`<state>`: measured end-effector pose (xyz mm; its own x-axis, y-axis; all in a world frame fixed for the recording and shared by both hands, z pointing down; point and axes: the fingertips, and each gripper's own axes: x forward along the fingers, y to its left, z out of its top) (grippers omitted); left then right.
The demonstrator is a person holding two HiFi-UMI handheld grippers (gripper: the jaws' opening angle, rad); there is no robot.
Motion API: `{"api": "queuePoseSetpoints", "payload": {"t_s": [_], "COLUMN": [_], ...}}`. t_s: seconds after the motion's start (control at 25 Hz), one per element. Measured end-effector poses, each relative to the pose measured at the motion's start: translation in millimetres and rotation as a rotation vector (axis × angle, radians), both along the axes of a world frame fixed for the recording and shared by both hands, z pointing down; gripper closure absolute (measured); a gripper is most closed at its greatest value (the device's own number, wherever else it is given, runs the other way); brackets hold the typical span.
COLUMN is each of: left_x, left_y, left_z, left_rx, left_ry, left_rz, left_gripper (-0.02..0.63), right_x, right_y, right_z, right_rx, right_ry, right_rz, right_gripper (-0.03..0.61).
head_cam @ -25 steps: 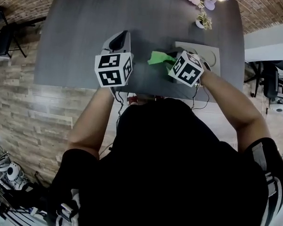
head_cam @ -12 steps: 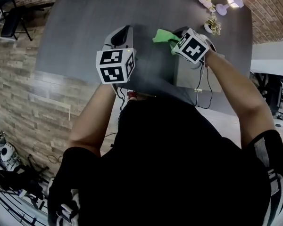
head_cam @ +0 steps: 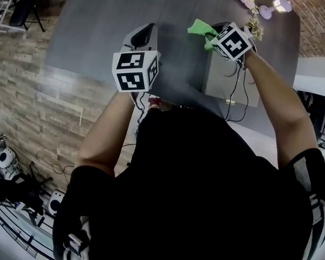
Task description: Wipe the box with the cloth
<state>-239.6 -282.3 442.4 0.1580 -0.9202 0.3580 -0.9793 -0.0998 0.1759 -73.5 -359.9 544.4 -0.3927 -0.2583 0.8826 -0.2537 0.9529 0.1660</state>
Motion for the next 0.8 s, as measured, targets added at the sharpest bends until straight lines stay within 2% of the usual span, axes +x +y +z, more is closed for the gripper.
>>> {"api": "queuePoseSetpoints", "payload": {"t_s": [0.2,0.4,0.8], "left_x": [1.8,11.5,71.3], "left_y": [10.8,14.2,8.9], "left_z": [0.7,3.3,7.5], "left_rx": [-0.014,-0.031,-0.048], "left_ry": [-0.019,-0.035,-0.060], "left_rz": [-0.002,0.014,0.110], "left_gripper": [0.604,0.604,0.604], "right_x": [19.6,42.8,126.6], "right_y": [-12.4,-22.2,-26.2], "right_z": [4.0,3.7,7.1], "right_rx": [-0.017,-0.010,-0.007], "right_ry": [-0.030,-0.033,-0.045], "right_rz": [0.092,0.139,0.279], "right_gripper": [0.502,0.502,0.502]}}
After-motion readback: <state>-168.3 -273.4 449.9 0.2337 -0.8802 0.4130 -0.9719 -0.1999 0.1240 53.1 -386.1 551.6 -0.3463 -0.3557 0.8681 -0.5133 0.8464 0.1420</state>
